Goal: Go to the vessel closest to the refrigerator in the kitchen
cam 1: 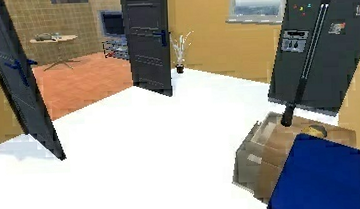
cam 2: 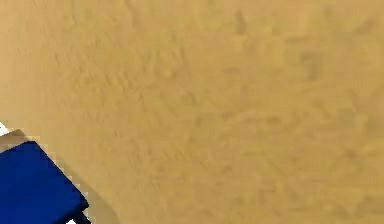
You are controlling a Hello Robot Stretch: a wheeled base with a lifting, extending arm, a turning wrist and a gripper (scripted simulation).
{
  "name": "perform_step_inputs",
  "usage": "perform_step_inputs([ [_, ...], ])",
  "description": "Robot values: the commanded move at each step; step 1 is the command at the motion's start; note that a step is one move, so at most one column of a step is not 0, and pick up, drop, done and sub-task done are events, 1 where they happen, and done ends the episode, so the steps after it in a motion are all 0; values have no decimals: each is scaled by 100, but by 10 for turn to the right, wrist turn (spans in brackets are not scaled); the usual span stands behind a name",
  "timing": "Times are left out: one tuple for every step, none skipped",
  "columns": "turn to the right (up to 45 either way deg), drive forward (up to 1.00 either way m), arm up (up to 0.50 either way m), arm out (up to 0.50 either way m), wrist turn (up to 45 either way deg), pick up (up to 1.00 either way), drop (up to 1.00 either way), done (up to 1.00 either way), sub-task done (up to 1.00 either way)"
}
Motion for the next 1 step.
perform_step_inputs([
  [0,35,0,0,0,0,0,0,0],
])
